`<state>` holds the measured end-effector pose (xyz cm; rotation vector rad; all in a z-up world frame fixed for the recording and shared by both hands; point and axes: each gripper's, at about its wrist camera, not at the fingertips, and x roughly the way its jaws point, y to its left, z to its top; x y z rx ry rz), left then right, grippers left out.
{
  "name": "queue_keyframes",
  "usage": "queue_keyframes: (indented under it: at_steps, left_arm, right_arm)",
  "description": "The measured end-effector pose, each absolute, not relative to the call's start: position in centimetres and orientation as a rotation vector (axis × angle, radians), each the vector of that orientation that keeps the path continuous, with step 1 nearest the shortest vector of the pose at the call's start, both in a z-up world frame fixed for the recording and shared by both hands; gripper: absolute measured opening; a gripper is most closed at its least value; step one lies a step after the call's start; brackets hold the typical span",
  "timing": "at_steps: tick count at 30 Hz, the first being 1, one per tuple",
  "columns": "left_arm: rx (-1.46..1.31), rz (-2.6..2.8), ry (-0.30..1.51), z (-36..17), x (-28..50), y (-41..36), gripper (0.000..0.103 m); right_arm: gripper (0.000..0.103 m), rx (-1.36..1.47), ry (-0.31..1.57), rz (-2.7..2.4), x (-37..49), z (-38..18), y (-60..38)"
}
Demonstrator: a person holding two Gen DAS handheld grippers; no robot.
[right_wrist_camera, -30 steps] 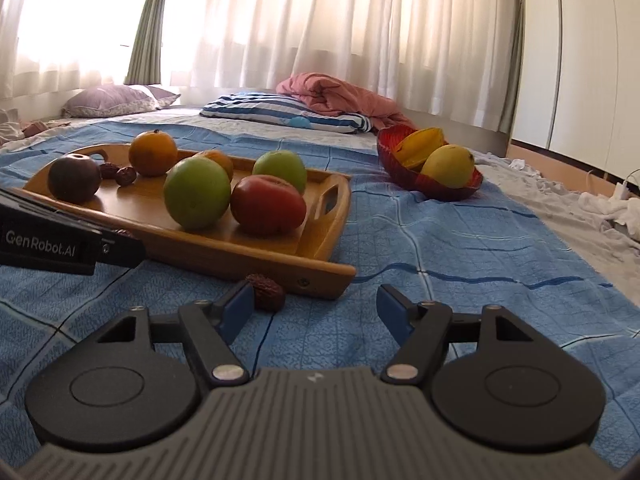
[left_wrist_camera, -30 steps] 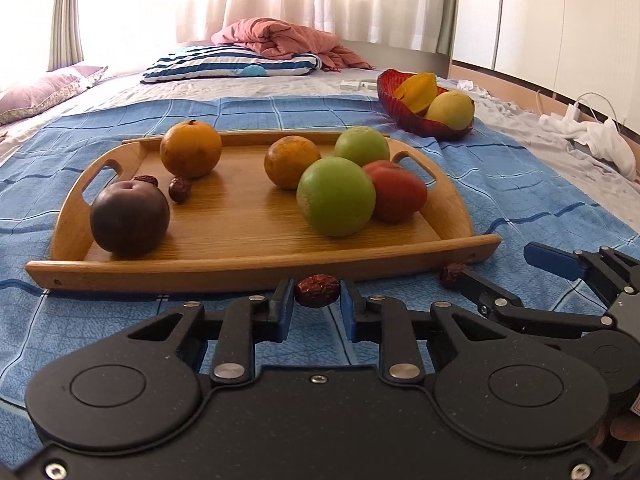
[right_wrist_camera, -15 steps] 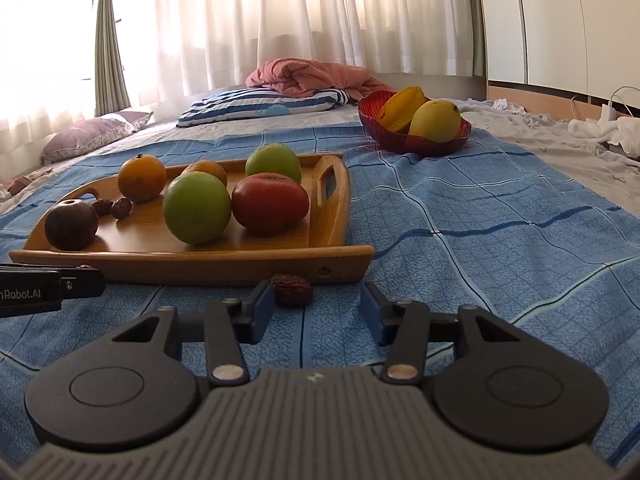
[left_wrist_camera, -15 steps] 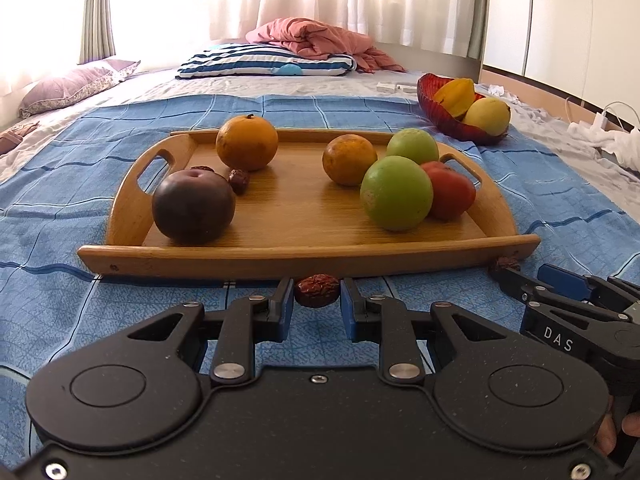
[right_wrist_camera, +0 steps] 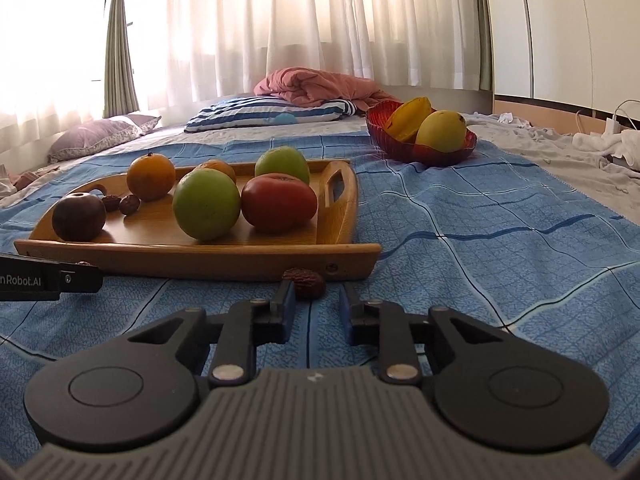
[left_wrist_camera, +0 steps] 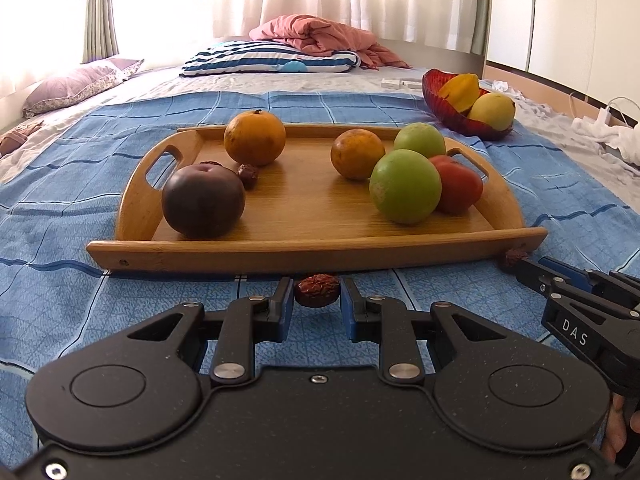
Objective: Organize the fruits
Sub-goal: 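Lift the date with the left tool and carry it over the tray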
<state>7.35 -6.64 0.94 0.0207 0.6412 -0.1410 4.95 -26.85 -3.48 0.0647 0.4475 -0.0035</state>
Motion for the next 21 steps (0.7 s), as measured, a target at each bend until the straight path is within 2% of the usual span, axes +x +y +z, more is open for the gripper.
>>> queue_keyframes:
  at_steps: [21]
  left_arm:
    - [0.026, -0.132, 0.617, 1.8, 7.0, -5.9, 0.024]
  right_arm:
    - [0.025, 0.076, 0.436, -0.015, 4.3, -2.4, -26.3]
